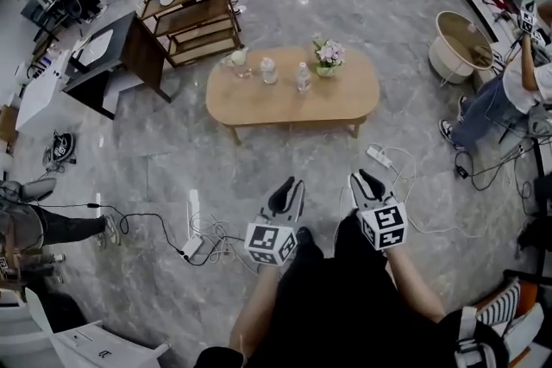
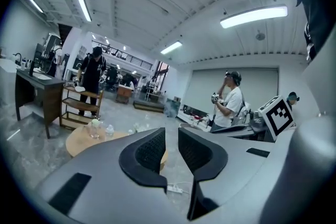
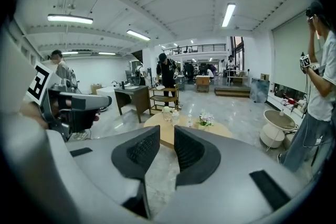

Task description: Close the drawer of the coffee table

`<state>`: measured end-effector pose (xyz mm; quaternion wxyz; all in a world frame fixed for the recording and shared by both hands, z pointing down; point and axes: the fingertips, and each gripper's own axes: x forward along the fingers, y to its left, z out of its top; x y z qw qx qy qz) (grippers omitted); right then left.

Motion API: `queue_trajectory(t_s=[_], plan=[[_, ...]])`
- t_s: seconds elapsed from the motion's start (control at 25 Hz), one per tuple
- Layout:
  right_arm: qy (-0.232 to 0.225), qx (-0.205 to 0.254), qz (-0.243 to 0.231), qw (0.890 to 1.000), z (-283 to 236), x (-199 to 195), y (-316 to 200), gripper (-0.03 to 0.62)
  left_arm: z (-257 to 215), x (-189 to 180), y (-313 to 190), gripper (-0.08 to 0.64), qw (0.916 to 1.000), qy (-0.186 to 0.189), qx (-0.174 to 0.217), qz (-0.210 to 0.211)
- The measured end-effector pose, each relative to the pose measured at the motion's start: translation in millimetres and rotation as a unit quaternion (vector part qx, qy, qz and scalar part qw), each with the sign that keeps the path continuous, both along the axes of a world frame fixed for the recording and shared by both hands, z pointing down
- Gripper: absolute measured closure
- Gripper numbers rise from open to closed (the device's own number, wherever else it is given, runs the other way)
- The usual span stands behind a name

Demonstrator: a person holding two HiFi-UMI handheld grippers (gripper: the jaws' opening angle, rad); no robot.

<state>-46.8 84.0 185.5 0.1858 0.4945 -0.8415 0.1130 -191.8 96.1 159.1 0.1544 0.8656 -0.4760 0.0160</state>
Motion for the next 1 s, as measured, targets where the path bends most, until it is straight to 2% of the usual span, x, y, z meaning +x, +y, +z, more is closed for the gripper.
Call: queue_trajectory(t_s=[0.28,0.48,0.6,0.8,1.0], plan=[[-0.025,0.009,-0.025,0.999,-17.0,6.9,36.5,0.525,-14.6,33.3,32.5,0.500,0.9998,-0.010,0.015,0.008],[-0.034,0.021,-0.044,0.998,-32.2,34.0,60.6,0.540,-29.8,76.8,57.1,0.509,0.9997,0.004,0.023,0.007],[-0.054,0.025,-0.046,0.997,-40.6,54.1,77.4,0.568,-37.4,105.3,73.6,0.512,0.9994,-0.003,0.029,0.018],[-0.083,0.027,-0.060,0.994,-53.3,92.2,103.7,0.578,-45.2,149.1,98.5,0.514,0.9995,-0.010,0.024,0.018],[-0.089,0.061,-0.095,0.990,-69.7,103.2,114.0,0.579,-44.0,169.4,111.8,0.514,0.9992,-0.024,0.028,0.016]])
